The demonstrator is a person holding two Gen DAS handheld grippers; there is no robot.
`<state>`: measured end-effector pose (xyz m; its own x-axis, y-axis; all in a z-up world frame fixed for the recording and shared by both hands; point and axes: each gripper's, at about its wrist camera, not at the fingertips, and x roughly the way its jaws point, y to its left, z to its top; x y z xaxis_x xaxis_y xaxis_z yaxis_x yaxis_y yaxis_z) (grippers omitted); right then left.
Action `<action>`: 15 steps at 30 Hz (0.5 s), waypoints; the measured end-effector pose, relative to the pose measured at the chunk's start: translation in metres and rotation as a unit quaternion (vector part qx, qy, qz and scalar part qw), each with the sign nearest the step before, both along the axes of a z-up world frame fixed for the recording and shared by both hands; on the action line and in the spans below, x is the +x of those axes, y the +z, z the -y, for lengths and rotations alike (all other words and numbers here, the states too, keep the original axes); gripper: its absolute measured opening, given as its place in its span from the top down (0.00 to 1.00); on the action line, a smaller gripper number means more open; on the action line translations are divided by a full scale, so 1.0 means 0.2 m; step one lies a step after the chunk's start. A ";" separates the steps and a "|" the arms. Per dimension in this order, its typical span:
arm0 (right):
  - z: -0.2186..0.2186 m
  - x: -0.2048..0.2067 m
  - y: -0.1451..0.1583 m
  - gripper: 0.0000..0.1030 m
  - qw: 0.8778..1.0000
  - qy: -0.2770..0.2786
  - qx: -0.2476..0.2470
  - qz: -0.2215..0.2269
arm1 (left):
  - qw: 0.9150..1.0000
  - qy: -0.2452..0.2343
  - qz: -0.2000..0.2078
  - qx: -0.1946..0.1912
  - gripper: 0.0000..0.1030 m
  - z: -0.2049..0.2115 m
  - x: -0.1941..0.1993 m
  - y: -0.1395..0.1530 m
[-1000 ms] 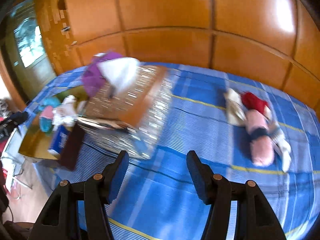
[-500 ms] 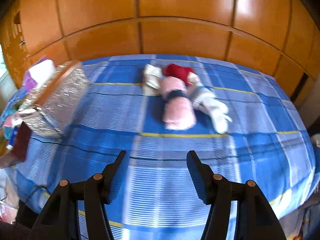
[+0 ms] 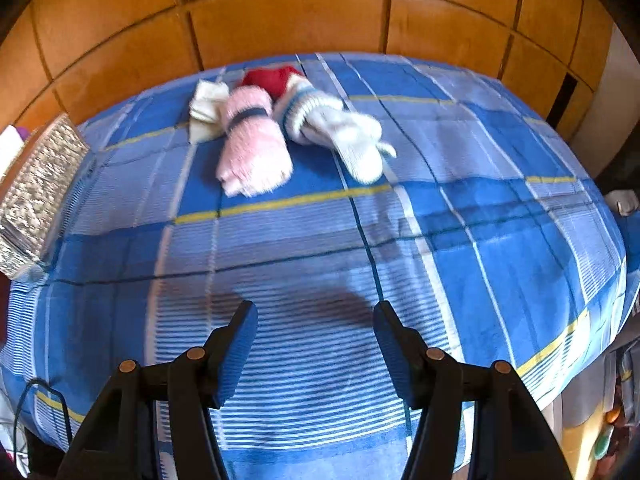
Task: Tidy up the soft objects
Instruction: 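Move both tools back over the remaining socks and towel, then grasp the pink towel roll with the dark band using the left gripper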
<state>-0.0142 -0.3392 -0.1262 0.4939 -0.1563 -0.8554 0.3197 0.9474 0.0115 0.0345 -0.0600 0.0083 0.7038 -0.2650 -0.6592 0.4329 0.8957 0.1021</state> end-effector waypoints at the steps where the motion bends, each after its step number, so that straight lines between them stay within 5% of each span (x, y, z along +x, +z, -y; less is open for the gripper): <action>1: 0.00 -0.01 0.00 0.41 1.000 0.002 -0.004 0.006 | 1.000 -0.008 -0.002 0.001 0.41 0.03 0.01 0.00; 15: -0.05 -0.03 -0.03 0.26 0.999 0.024 -0.013 0.033 | 0.987 -0.088 -0.129 -0.034 0.41 0.60 0.27 -0.18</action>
<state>-0.0194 -0.3298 -0.1318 0.5566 -0.1522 -0.8167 0.2735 0.9618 0.0072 0.0879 -0.1802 -0.0284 0.4546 -0.4179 -0.7866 0.5857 0.8056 -0.0895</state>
